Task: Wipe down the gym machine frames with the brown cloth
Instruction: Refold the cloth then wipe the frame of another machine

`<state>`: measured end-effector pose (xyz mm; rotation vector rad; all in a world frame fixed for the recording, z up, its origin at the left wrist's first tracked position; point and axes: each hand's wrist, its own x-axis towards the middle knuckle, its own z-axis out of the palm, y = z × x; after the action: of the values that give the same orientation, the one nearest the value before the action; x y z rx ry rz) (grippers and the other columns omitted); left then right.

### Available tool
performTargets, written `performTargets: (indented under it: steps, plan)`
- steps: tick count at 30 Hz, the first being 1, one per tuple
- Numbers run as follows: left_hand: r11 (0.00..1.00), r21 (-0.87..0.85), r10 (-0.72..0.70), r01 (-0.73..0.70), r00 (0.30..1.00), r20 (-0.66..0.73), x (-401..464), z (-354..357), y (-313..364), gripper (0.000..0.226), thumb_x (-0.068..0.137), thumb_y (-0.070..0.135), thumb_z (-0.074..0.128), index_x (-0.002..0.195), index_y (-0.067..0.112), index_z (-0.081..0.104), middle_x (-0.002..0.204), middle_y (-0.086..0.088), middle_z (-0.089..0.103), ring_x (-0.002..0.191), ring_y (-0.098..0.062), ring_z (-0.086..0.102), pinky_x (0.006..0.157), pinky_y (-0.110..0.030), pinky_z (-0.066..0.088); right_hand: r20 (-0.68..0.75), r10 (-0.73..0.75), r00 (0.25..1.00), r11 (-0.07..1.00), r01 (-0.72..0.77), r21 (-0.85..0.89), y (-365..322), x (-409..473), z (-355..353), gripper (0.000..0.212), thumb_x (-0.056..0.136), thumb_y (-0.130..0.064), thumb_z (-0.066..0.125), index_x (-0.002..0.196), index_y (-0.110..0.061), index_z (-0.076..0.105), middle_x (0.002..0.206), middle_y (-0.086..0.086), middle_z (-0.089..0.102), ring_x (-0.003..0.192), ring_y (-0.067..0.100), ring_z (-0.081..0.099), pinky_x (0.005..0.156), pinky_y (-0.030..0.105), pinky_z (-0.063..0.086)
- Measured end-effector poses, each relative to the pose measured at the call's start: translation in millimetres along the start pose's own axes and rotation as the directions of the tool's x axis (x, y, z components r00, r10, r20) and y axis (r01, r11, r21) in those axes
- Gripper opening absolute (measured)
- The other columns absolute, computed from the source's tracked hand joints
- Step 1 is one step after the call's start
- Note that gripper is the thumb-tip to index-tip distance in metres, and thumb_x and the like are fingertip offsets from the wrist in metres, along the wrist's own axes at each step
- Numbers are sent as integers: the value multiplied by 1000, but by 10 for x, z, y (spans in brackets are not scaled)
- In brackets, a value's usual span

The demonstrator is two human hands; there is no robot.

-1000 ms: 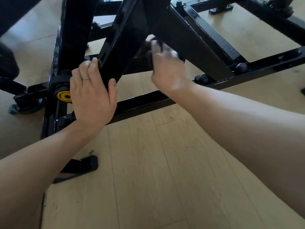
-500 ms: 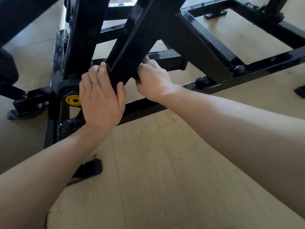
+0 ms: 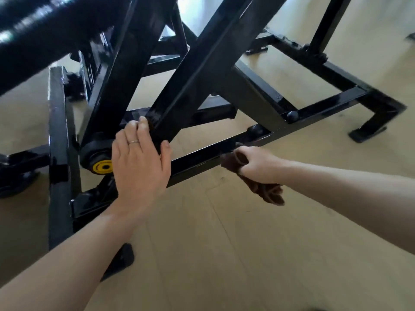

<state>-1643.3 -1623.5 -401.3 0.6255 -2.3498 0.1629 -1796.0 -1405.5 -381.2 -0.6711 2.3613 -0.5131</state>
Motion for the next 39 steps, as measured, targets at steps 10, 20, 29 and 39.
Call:
performTargets:
  steps: [10, 20, 29, 39]
  plan:
    - [923, -384, -53, -15, 985, -166, 1026, -677, 857, 54, 101, 42, 41, 140, 4, 44, 124, -16, 51, 110, -26, 44, 95, -27, 28, -285, 52, 957, 662, 181, 728, 275, -309, -1144, 26, 87, -10, 59, 110, -17, 71, 92, 14, 71, 59, 19, 71, 47, 26, 52]
    - [911, -402, -164, 95, 977, -139, 1570, -548, 1563, 46, 109, 42, 24, 122, 13, 57, 99, 6, 61, 85, -10, 53, 71, -26, 31, -487, -204, 849, 400, 527, 750, -385, 27, -1184, 24, 102, -45, 51, 115, -35, 68, 116, 1, 72, 108, 21, 66, 96, 44, 53]
    - [899, -409, -256, 154, 945, -205, 1553, -500, 1705, 48, 106, 37, 24, 120, 8, 61, 86, 9, 53, 76, -10, 50, 70, -32, 42, -715, -441, 543, 611, 765, 203, -260, 437, -897, 33, 107, -32, 46, 127, -15, 65, 120, 3, 69, 114, 26, 52, 98, 45, 45]
    - [894, -386, -329, 226, 918, -224, 1557, -468, 1738, 51, 105, 38, 23, 122, 8, 62, 82, 9, 52, 73, -8, 48, 64, -22, 34, -554, -99, 827, 824, 380, 420, 660, 910, -985, 37, 109, -38, 39, 114, -11, 63, 120, 18, 63, 109, 27, 41, 100, 44, 37]
